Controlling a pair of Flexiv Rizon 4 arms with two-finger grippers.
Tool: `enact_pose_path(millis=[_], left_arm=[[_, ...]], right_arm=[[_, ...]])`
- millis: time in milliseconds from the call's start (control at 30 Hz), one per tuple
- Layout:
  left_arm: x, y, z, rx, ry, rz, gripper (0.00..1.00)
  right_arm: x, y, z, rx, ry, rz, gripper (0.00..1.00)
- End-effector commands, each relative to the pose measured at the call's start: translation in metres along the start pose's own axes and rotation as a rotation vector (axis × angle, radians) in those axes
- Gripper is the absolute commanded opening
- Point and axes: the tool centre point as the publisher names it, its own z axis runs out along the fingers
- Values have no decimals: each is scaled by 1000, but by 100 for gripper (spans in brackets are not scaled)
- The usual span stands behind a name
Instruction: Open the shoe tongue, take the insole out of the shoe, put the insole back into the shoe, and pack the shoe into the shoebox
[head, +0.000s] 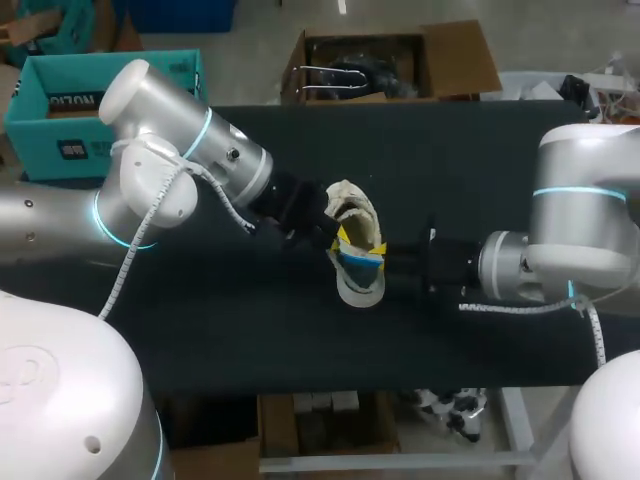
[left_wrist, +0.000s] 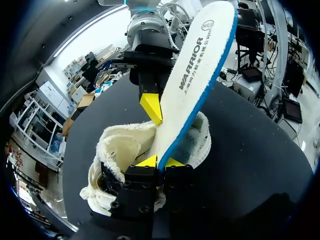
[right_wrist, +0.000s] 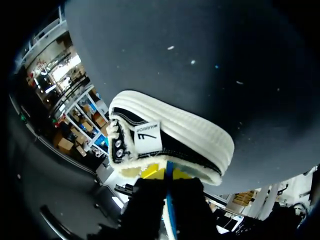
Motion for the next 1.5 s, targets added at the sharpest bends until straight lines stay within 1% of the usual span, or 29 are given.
enact_pose_path(millis=[33, 67, 100, 133, 167, 200, 233, 300, 467, 500, 567, 600, 633, 667, 700, 800, 833, 867, 933, 967, 1033, 1100, 1167, 1200, 1233, 1267, 1500], left_arm=[[2, -1, 3, 30, -2, -2, 0], [3, -3, 0, 46, 1, -4, 0], [5, -5, -2, 52, 0, -1, 11], [6, -7, -4, 53, -3, 2, 33], [6, -8, -7, 61, -6, 9, 42], [7, -9, -10, 76, -10, 11, 44], [10, -12, -13, 81, -12, 14, 44], [13, -16, -18, 97, -16, 24, 40], [21, -24, -27, 117, -26, 50, 17], [22, -26, -28, 121, -26, 54, 15], [25, -29, -27, 127, -19, 59, 18], [25, -30, -26, 124, -18, 63, 18], [26, -30, -24, 122, -17, 65, 15], [27, -30, -24, 122, -16, 66, 2], [28, -30, -23, 118, -14, 68, 0], [29, -28, -23, 108, -15, 65, 0], [28, -26, -23, 105, -17, 65, 0], [28, -25, -23, 104, -17, 64, 0], [29, -24, -24, 99, -21, 59, 0], [30, -23, -23, 98, -22, 57, 0], [29, -19, -24, 94, -27, 50, 0], [29, -17, -23, 91, -30, 44, 0], [28, -15, -22, 88, -30, 38, 0], [27, -15, -22, 88, -31, 36, 0], [28, -15, -21, 85, -32, 33, 0], [29, -16, -21, 85, -33, 31, 0], [24, -18, -17, 89, -51, 23, 0]], right_arm=[[2, -1, 7, -15, -8, 6, 0], [2, -2, 6, -17, -7, 7, 0], [1, -3, 5, -21, -7, 9, 0], [1, -3, 4, -23, -7, 11, 0], [1, -4, 3, -24, -6, 11, 0], [1, -4, 2, -25, -4, 12, 0], [0, -4, 1, -26, -1, 14, 0], [-1, -4, -1, -26, 2, 17, 0], [-1, -2, -2, -24, 7, 23, 0], [-1, -2, -3, -23, 8, 24, 0], [0, -1, -2, -20, 8, 25, 0], [0, -1, -1, -19, 7, 26, 0], [1, 0, 0, -17, 6, 26, 0], [1, 0, 0, -17, 5, 27, 0], [1, 0, 1, -15, 4, 28, 0], [0, -4, 1, -11, 2, 30, 0], [0, -6, 0, -19, 1, 29, 13], [-1, -9, -2, -25, 5, 30, 28], [-3, -16, -7, -39, 21, 20, 41], [-5, -20, -8, -45, 29, 13, 44], [-7, -26, -11, -51, 36, 5, 43], [-9, -31, -11, -56, 39, -4, 38], [-9, -35, -10, -57, 38, -15, 25], [-9, -36, -9, -57, 36, -20, 20], [-8, -37, -7, -57, 34, -26, 5], [-8, -37, -5, -56, 31, -29, 0], [-5, -28, 6, -24, 14, -30, 0]])
